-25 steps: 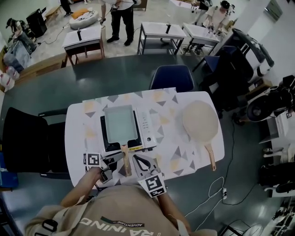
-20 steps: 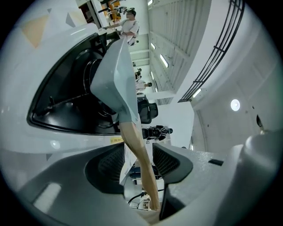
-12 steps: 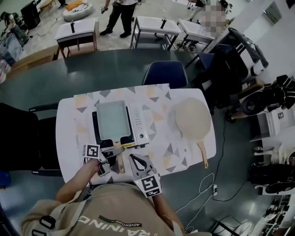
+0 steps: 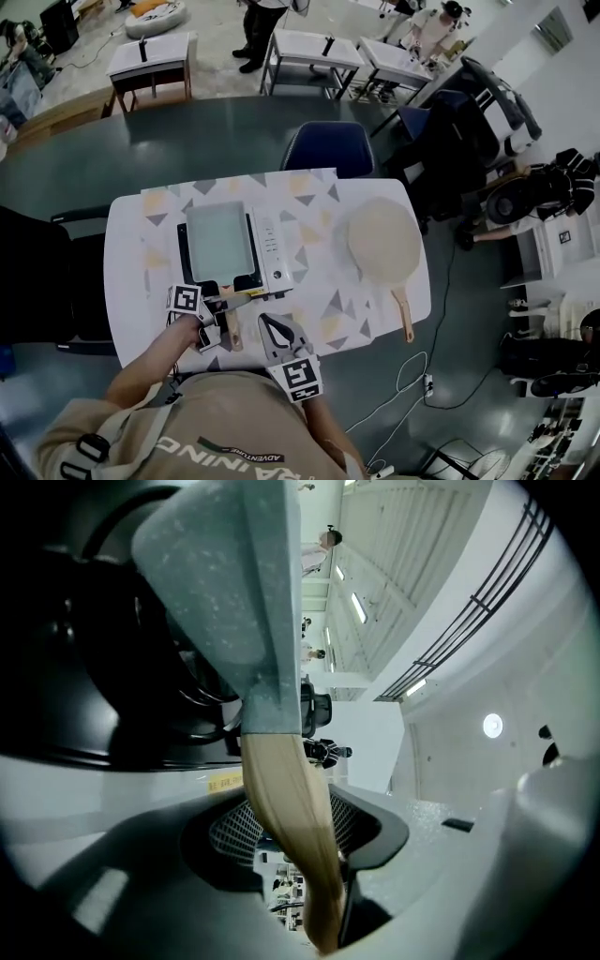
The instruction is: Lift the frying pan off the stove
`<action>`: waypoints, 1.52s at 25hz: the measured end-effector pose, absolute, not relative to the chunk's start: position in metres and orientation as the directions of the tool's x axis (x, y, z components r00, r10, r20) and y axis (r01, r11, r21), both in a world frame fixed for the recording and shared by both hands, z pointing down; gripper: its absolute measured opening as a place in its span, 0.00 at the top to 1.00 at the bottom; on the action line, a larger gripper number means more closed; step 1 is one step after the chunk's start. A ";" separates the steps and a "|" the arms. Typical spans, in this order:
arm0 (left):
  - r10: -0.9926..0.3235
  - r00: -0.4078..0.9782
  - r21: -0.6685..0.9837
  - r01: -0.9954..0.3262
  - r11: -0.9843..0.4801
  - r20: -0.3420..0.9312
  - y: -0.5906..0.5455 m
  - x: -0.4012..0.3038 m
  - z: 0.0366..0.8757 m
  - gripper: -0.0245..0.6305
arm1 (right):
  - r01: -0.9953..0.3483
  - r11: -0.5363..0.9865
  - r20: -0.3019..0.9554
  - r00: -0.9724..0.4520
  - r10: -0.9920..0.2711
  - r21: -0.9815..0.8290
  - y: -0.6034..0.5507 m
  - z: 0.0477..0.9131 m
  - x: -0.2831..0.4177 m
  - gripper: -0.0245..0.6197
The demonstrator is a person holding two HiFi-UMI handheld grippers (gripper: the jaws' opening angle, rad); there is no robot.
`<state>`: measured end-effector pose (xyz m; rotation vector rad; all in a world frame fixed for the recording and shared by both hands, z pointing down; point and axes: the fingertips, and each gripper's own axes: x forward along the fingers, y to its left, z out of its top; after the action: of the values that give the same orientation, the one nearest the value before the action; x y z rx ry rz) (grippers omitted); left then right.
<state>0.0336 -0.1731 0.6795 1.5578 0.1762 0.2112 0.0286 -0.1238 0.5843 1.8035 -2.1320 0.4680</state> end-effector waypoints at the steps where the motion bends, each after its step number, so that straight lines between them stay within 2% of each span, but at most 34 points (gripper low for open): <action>1: 0.247 0.969 1.000 -0.029 0.011 0.025 -0.172 0.036 0.678 0.69 | -0.987 0.154 0.436 -0.160 -0.886 -0.049 -0.123 0.585 0.029 0.97; 9: 0.278 0.961 0.999 -0.013 0.035 0.003 -0.165 0.050 0.672 0.70 | -0.988 0.148 0.437 -0.156 -0.886 -0.053 -0.117 0.587 0.033 0.97; 17: 0.242 0.970 0.996 -0.017 0.084 -0.004 -0.169 0.053 0.670 0.89 | -0.985 0.160 0.434 -0.173 -0.884 -0.065 -0.116 0.589 0.034 0.97; 32: 0.227 0.974 0.994 -0.039 0.102 0.015 -0.171 0.053 0.673 0.94 | -0.981 0.170 0.431 -0.194 -0.881 -0.093 -0.105 0.599 0.035 0.97; 38: 0.217 0.976 0.991 -0.047 0.122 0.019 -0.172 0.052 0.673 0.95 | -0.976 0.212 0.448 -0.210 -0.869 -0.046 -0.099 0.604 0.031 0.97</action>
<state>0.0523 -0.1718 0.6727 1.4370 0.1418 0.1936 0.0313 -0.0989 0.6044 1.7267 -2.1672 0.4620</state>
